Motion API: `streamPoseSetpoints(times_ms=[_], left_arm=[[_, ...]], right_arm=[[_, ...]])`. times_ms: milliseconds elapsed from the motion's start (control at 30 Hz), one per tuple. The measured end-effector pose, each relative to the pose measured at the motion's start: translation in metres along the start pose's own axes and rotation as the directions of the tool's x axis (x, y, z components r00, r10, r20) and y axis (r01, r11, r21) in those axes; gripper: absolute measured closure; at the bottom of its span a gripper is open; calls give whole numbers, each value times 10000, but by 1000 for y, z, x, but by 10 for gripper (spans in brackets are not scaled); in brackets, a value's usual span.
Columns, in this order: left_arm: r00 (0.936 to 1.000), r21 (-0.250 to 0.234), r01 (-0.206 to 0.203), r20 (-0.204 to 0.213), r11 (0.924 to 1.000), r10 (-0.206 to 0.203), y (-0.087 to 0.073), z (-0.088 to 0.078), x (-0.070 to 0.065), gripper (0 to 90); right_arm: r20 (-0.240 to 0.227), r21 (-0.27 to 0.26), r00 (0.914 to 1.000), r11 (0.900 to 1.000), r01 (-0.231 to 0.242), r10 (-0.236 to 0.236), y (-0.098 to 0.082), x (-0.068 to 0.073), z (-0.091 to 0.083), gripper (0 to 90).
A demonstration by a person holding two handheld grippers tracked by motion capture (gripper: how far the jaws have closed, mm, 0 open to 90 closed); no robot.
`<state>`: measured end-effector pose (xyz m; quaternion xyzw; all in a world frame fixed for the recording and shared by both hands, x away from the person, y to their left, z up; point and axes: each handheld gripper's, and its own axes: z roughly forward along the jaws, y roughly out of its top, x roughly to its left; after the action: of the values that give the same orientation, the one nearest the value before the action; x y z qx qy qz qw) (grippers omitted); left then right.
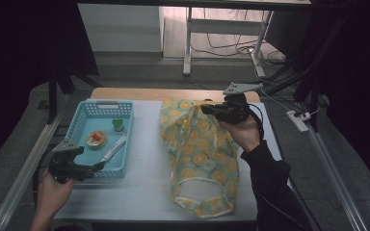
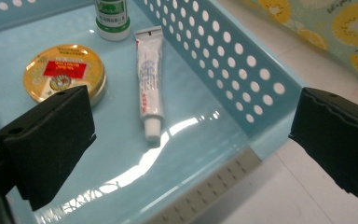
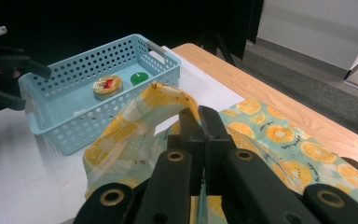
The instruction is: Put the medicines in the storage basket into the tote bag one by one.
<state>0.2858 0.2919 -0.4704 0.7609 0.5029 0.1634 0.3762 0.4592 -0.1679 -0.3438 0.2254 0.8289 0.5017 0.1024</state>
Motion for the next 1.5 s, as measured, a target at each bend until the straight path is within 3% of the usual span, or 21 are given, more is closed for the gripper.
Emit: streamPoseSetpoints(times_ms=[67, 267, 467, 700, 900, 1033, 1167, 1500], left_arm=[[10000, -1, -75, 54, 10000, 75, 4, 3, 2, 9], [9994, 6, -129, -332, 9999, 129, 14, 9, 7, 0], [9982, 413, 65, -603, 9991, -40, 26, 17, 17, 0], [9987, 595, 140, -494, 9981, -111, 31, 25, 30, 0], [9979, 804, 169, -634, 9966, -118, 37, 33, 41, 0], [9959, 1354, 358, -868, 9901, -241, 42, 40, 47, 0], [9955, 1264, 379, -911, 9913, -265, 46, 42, 54, 0], [9936, 2055, 597, -1062, 9768, -384, 56, 67, 70, 0]], right_arm=[[-5, -9, 10000, 10000, 7, -7, 0, 0, 0, 899], [14, -2, 10000, 10000, -9, 9, 0, 0, 0, 899], [17, -7, 10000, 10000, 4, -4, 0, 0, 0, 899], [37, 13, 10000, 10000, 43, -43, 0, 0, 0, 899], [31, 33, 10000, 10000, 43, -44, 0, -1, 1, 898], [8, 18, 10000, 10000, 50, -50, 1, 0, 2, 899], [4, 34, 10000, 10000, 71, -71, 1, 0, 4, 899], [-29, 43, 10000, 9999, 91, -90, 2, 1, 4, 898]])
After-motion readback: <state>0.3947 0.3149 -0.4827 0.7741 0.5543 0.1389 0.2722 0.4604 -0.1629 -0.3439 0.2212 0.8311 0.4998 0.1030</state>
